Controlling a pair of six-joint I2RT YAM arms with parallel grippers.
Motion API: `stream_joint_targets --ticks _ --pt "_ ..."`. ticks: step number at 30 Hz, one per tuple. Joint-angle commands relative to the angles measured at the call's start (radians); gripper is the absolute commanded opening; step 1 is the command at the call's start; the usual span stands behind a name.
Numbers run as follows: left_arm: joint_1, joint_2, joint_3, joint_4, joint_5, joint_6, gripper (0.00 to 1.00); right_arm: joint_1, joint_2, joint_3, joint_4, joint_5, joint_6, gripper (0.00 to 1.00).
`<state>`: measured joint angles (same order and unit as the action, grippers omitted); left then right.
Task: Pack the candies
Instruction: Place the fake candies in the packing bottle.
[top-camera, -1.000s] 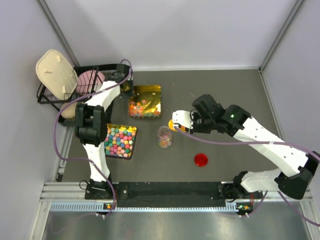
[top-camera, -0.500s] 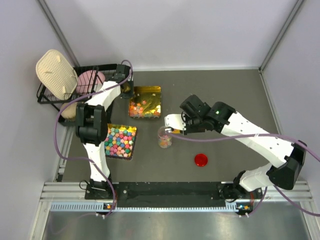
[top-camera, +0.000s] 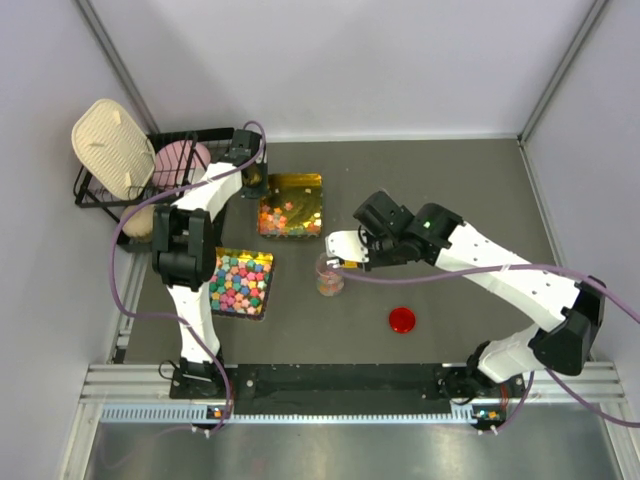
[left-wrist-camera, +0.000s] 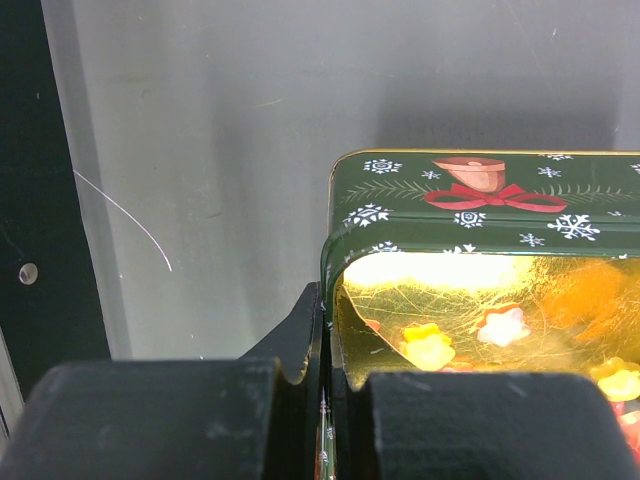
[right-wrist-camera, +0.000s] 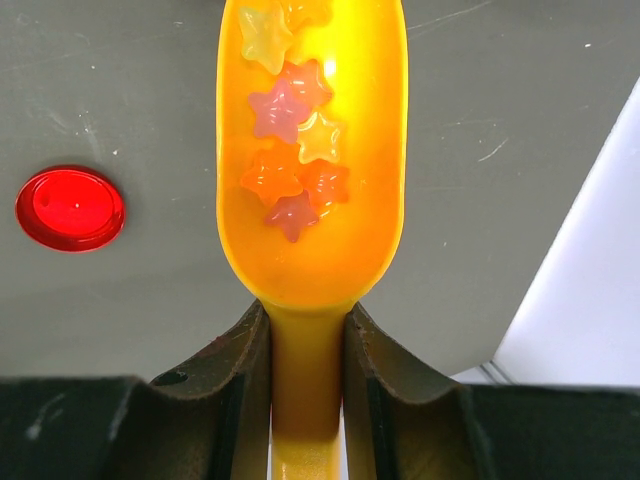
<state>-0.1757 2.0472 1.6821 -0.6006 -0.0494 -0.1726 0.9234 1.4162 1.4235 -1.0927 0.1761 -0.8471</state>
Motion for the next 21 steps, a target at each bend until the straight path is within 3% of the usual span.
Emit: stream_joint_targets --ticks 1,21 --pt "0.005 -0.019 0.044 0.027 0.022 -0.01 0.0 0.028 0.01 0.055 0.01 0.045 -0.013 0.0" --pt "0.005 -0.024 0.044 0.028 0.025 -0.01 0.0 0.054 0.059 0.094 -0.024 0.105 -0.058 0.0"
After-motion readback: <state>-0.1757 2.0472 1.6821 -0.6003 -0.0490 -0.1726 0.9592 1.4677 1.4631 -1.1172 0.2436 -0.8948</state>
